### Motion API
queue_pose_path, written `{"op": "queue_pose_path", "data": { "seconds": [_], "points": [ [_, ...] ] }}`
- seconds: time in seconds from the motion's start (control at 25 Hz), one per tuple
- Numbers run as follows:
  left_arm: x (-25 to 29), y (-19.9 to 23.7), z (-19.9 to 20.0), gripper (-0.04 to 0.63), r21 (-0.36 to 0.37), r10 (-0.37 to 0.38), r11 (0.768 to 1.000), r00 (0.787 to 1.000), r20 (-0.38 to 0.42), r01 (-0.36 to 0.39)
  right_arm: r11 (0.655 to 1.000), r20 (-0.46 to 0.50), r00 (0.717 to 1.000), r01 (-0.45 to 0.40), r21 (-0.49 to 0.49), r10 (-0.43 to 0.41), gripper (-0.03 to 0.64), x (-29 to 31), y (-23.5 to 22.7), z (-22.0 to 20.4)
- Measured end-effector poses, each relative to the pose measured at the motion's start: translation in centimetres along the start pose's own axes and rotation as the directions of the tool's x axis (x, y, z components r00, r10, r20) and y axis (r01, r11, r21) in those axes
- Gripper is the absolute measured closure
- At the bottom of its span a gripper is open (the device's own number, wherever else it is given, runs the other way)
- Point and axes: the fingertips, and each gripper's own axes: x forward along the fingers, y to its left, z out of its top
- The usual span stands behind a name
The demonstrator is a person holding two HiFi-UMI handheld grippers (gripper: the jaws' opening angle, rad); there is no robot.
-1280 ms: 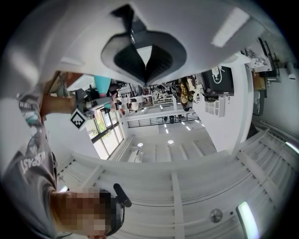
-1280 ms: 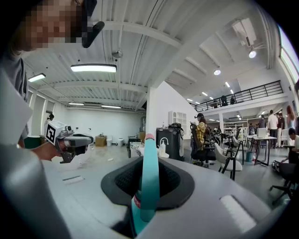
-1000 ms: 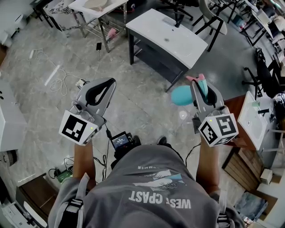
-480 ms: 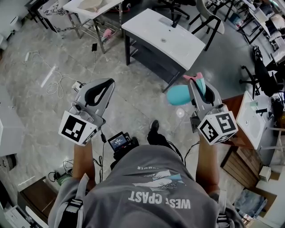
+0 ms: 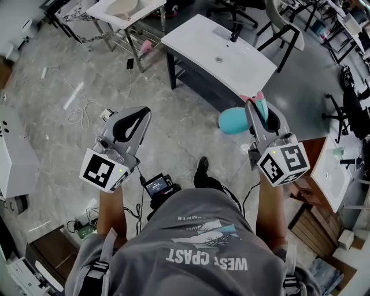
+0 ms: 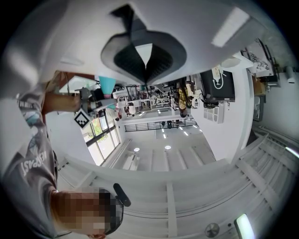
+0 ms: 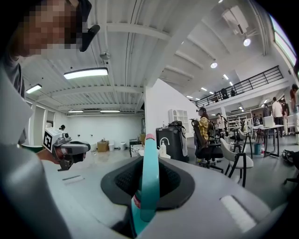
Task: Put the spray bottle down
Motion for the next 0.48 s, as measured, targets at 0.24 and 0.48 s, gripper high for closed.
{"op": "queue_pose_path", "data": {
  "seconds": [0.24,0.48],
  "points": [
    [5.8,1.3,0.6,0.594,0.011,0.037,0.999,0.999,-0.008,-0.037,0.999,-0.011,0.999,-0.052,0.011,0.052,0.555,4.2,-5.3,0.1],
    [10.6,2.4,0.6,0.594,0.018,0.069,0.997,0.997,-0.027,-0.068,0.996,-0.001,0.996,-0.090,0.018,0.090,0.555,7.4,-9.8,0.6]
  ]
}}
